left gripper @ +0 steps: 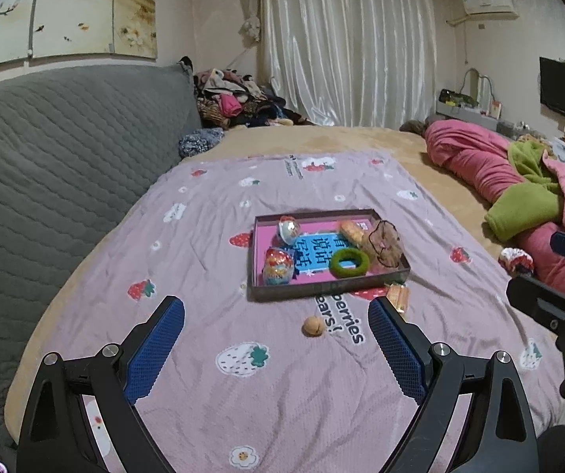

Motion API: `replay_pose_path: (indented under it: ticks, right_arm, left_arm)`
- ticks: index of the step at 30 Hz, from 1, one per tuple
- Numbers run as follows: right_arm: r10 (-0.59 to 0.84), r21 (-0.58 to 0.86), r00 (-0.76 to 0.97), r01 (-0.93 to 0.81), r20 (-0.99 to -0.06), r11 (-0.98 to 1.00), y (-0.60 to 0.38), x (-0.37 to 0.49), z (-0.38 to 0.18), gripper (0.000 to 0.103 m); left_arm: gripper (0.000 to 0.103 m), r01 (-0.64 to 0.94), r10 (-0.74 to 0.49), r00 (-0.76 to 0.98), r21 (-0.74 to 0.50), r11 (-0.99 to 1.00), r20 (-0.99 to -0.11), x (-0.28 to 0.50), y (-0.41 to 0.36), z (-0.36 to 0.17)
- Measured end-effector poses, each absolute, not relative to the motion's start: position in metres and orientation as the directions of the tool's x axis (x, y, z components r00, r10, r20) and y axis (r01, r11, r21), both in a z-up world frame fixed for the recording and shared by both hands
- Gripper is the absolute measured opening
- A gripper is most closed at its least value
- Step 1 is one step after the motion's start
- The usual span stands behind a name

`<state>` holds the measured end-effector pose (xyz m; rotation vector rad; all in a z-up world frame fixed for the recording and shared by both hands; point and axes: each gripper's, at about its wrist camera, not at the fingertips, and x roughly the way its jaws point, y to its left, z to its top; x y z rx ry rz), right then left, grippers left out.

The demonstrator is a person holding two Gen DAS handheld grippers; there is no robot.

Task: Organize objects
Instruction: 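Withdraw both grippers up and away from the tray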

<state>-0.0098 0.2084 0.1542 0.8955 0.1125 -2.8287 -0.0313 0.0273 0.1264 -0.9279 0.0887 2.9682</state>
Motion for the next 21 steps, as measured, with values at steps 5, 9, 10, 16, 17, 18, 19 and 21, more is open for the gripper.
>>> replay_pose_path:
  ticks: [5,9,10,16,17,18,19,21]
  right_arm:
    - [-0.129,-0.018,-0.801,0.172,-0.584,-0.985,0.212,-0.016,0.146,0.102]
    - [-0.127,-0.007,-0.789,0.164,-0.601,-0.986,0.214,-0.025,0.134,0.102]
    - [-0.126,-0.007,-0.782,0.164,-0.61,-0.986,0.215,-0.028,0.13,0.102]
    - [-0.111,-0.006,-0.757,0.151,-0.644,-0.989,0.217,-0.039,0.102,0.102]
    - [-0.11,-0.004,-0.751,0.149,-0.652,-0.989,0.217,-0.041,0.098,0.102]
    - [-0.11,-0.003,-0.746,0.148,-0.656,-0.989,0.217,-0.042,0.094,0.102]
    - [-0.111,-0.001,-0.743,0.149,-0.66,-0.989,0.217,-0.044,0.09,0.102]
    - [-0.11,-0.001,-0.734,0.149,-0.67,-0.989,0.217,-0.046,0.084,0.102]
  left_arm:
    - [0.095,-0.06,0.017,-0.805,0.054,-0.997,-0.593,-0.039,0.035,0.11]
    - [0.095,-0.065,0.019,-0.791,0.053,-0.996,-0.611,-0.046,0.037,0.096]
    - [0.095,-0.069,0.019,-0.784,0.056,-0.996,-0.62,-0.049,0.039,0.09]
    - [0.095,-0.077,0.014,-0.745,0.066,-0.995,-0.666,-0.061,0.043,0.06]
    - [0.095,-0.078,0.015,-0.742,0.064,-0.995,-0.67,-0.062,0.042,0.057]
    - [0.095,-0.08,0.018,-0.738,0.061,-0.995,-0.675,-0.063,0.043,0.053]
    - [0.095,-0.082,0.02,-0.733,0.058,-0.995,-0.68,-0.064,0.043,0.049]
    - [0.095,-0.083,0.019,-0.727,0.061,-0.995,-0.686,-0.066,0.044,0.043]
